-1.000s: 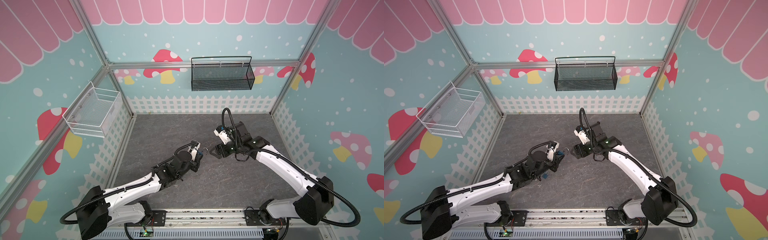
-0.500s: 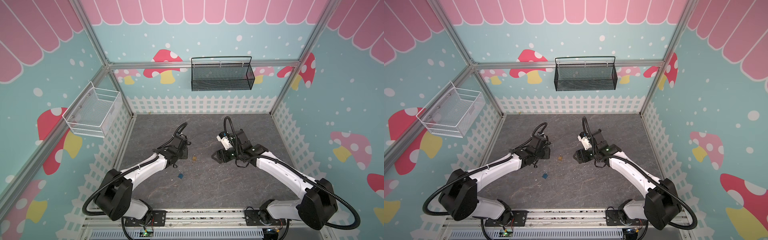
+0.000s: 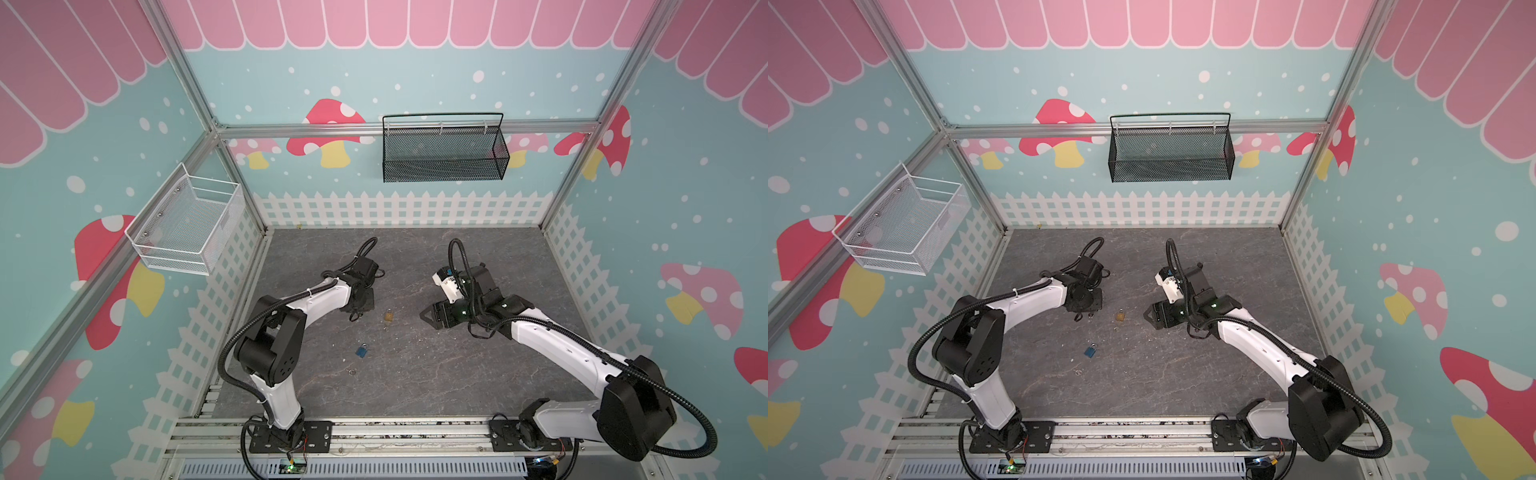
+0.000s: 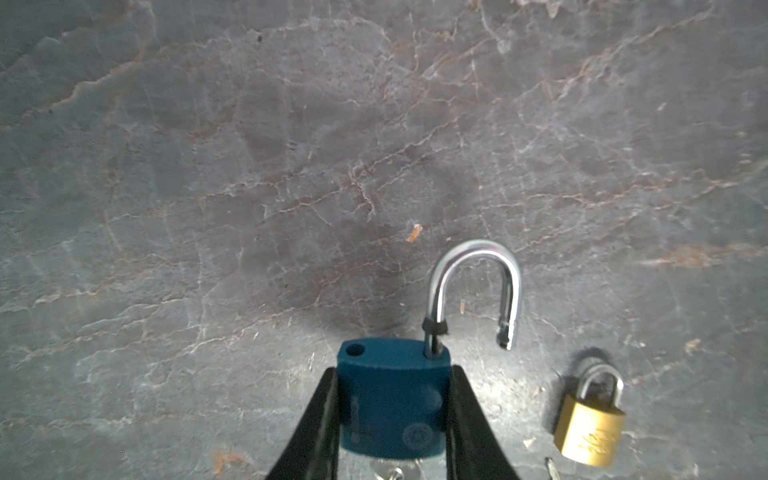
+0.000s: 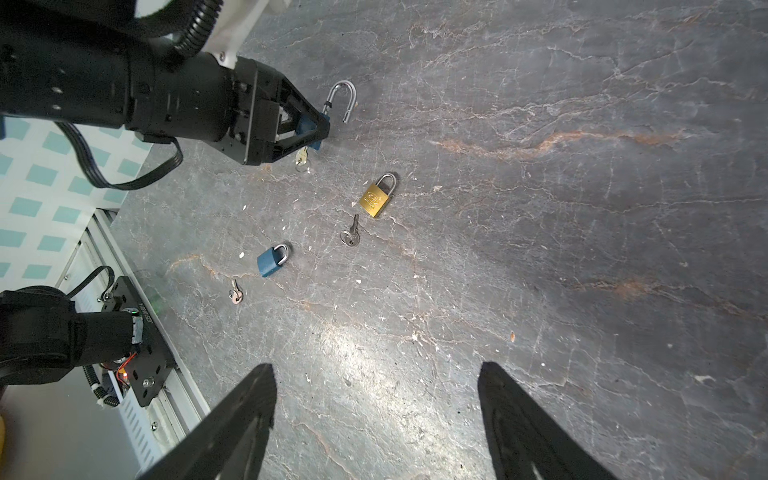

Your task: Unlock with the key

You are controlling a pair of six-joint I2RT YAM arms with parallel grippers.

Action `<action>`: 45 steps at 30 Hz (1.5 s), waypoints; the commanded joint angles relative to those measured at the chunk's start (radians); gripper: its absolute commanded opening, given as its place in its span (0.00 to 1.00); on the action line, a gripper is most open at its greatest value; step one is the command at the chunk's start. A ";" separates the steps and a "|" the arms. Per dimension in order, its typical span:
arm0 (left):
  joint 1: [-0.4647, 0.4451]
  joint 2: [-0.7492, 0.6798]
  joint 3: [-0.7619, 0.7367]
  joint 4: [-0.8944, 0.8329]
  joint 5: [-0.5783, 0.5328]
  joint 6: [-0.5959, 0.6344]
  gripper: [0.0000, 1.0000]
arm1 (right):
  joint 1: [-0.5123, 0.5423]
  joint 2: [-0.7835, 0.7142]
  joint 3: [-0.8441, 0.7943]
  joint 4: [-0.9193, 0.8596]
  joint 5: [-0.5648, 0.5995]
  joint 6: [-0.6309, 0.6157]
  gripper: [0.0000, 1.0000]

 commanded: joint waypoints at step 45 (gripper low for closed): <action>-0.033 -0.774 -0.539 0.213 0.134 -0.332 0.47 | 0.292 0.487 0.287 -0.001 0.248 -0.085 0.56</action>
